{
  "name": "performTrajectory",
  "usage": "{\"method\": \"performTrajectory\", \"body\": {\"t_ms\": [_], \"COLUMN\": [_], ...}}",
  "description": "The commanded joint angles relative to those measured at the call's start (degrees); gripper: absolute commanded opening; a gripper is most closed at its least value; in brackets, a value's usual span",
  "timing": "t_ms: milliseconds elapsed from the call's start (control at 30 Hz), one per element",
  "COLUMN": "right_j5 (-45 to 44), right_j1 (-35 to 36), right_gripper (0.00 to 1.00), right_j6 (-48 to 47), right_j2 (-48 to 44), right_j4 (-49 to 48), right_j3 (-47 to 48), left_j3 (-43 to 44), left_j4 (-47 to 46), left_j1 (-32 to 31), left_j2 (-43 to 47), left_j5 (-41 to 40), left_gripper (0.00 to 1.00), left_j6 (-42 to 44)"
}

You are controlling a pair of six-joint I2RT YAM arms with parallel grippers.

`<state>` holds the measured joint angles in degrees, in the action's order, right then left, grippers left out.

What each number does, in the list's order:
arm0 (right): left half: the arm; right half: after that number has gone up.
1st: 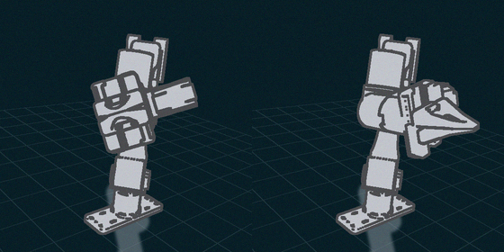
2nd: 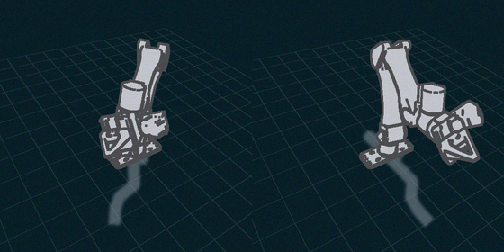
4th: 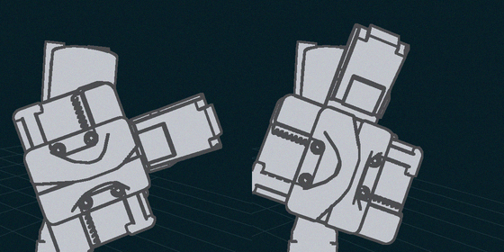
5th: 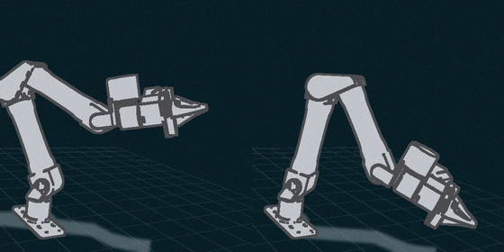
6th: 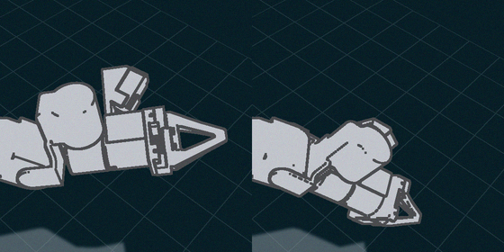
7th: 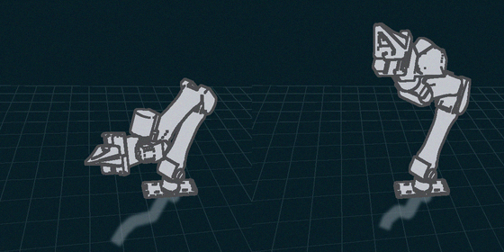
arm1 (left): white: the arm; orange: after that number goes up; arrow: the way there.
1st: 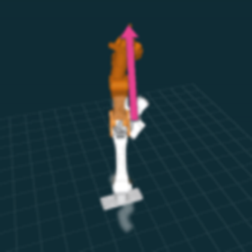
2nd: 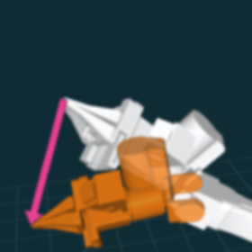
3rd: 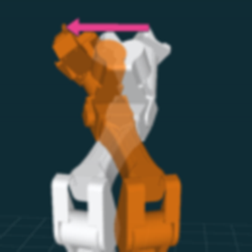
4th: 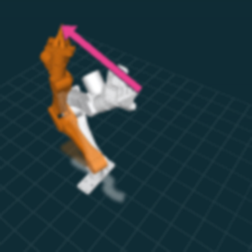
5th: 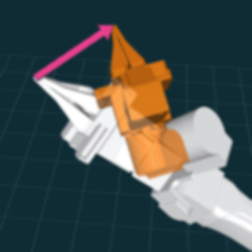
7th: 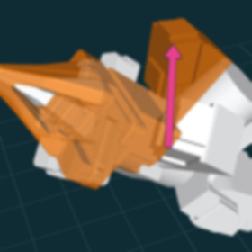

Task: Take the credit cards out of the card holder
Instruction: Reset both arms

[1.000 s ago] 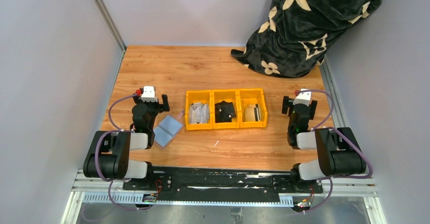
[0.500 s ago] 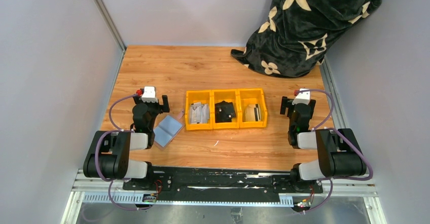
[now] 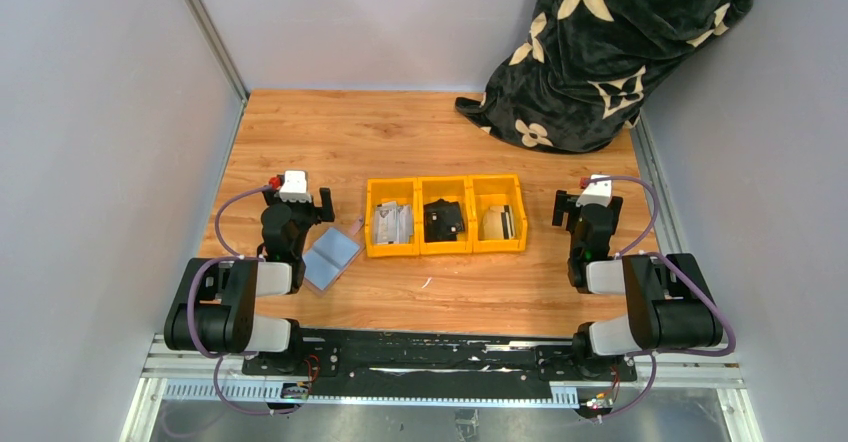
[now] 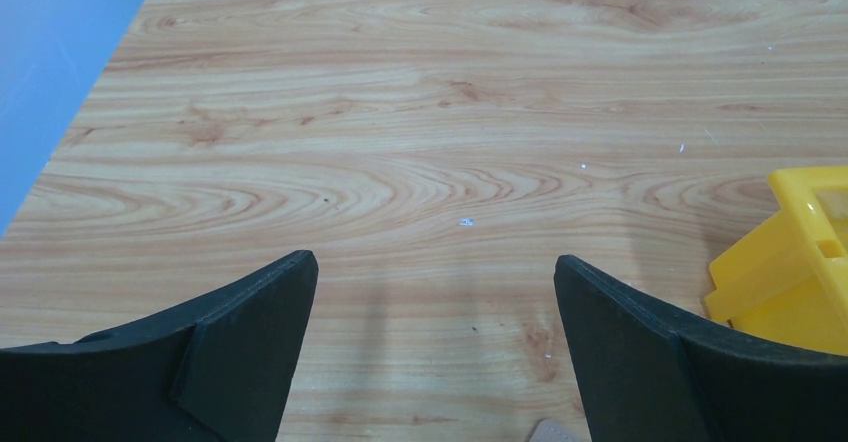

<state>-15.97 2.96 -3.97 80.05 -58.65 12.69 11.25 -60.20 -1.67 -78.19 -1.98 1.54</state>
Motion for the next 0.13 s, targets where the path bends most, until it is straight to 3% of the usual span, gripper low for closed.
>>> {"method": "performTrajectory", "body": {"t_ms": [0,100], "right_j5": [0.19,0.16], "right_j1": [-0.41,-0.41], "right_gripper": [0.93,0.93], "right_j6": [0.72,0.69], "right_j2": [-0.29,-0.25], "right_j4": [0.03,0.03], "right_j3": [-0.27,-0.22], "left_j3": [0.49,0.36], "left_j4": [-0.26,-0.34], "left_j1": [-0.23,-0.19], "left_j2": [-0.31,-0.34], "left_j5": [-0.92,-0.92], "left_gripper": [1.0,1.0], "left_j6": [0.83,0.71]}}
